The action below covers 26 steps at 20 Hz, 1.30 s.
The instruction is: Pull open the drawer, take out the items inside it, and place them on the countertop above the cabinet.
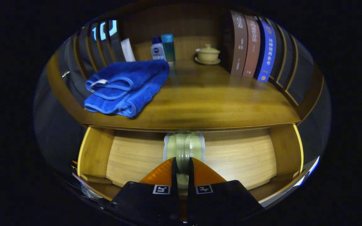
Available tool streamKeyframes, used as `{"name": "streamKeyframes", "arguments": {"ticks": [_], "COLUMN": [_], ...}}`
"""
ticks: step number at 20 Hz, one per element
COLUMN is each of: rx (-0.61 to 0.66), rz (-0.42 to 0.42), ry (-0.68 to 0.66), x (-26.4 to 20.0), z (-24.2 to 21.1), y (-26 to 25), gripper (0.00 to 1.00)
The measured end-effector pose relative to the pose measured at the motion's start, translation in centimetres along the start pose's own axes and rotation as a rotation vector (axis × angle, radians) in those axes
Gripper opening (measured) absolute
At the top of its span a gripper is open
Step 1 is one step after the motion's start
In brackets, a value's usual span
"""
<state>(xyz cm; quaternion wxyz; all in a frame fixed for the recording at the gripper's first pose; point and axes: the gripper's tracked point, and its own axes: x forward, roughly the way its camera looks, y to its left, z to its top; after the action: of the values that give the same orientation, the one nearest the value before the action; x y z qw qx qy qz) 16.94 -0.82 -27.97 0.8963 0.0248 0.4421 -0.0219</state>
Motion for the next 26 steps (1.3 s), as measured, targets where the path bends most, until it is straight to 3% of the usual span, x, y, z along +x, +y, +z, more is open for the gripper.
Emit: {"name": "streamKeyframes", "arguments": {"ticks": [6,11,18,26], "rx": [0.028,0.060,0.052,0.093], "rz": [0.031,0.040,0.015,0.018], "ry": [-0.081,-0.182,-0.224,-0.188], "x": [-4.6,-5.9,-1.3,4.9], "z": [0.7,5.1,13.0,16.2], "y": [-0.2,-0.6,-1.0,-1.6], "gripper": [0.14,0.14,0.14,0.14]}}
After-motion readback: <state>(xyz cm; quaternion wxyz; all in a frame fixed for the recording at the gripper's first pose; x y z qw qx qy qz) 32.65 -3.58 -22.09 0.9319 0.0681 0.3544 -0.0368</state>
